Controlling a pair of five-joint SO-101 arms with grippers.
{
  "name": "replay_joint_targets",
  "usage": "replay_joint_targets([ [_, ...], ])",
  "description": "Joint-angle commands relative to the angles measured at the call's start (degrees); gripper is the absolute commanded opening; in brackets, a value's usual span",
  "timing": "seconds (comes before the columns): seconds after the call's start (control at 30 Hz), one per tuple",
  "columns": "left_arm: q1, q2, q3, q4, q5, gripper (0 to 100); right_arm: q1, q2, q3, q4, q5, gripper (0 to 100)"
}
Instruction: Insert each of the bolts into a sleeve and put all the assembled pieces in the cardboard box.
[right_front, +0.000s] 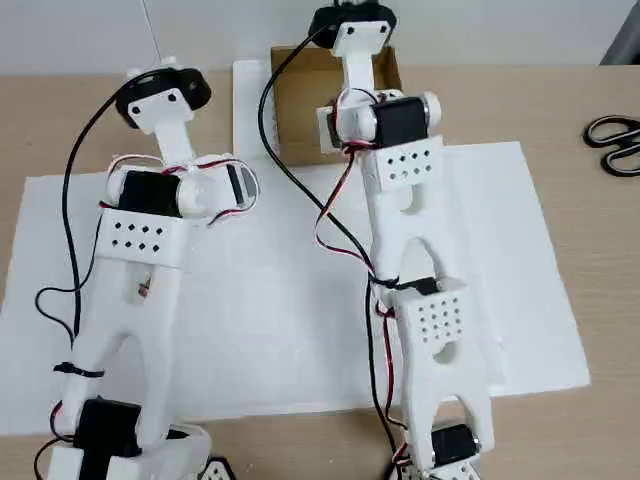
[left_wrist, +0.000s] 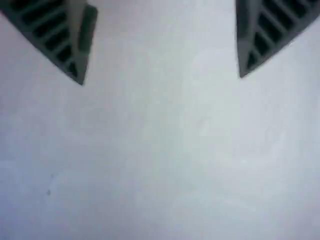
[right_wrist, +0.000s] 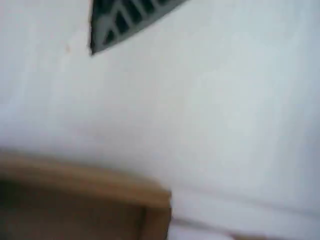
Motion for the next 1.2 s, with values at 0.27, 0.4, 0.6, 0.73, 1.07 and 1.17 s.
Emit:
replay_joint_targets([
  [0.27,-0.6,-0.8,-2.4,0.4,-0.1,19,2.2,-26.9,42.8,0.5,-2.5,19.8],
  [0.4,-0.6,-0.8,-2.4,0.4,0.0,19,4.4,-27.3,46.7,0.5,-2.6,19.8],
  [0.6,-0.4,-0.8,-2.4,0.4,1.9,19,7.1,-25.8,50.2,0.3,-0.6,19.7],
  [0.73,-0.2,-0.8,-2.4,0.4,1.9,19,8.3,-23.3,50.2,0.2,3.7,19.7],
  [1.07,-0.2,-0.8,-2.4,0.4,1.9,19,8.6,-19.1,50.1,0.2,14.9,19.7],
  [1.17,-0.2,-0.8,-2.4,0.4,1.9,19,8.9,-17.4,50.1,-0.6,16.4,19.7],
])
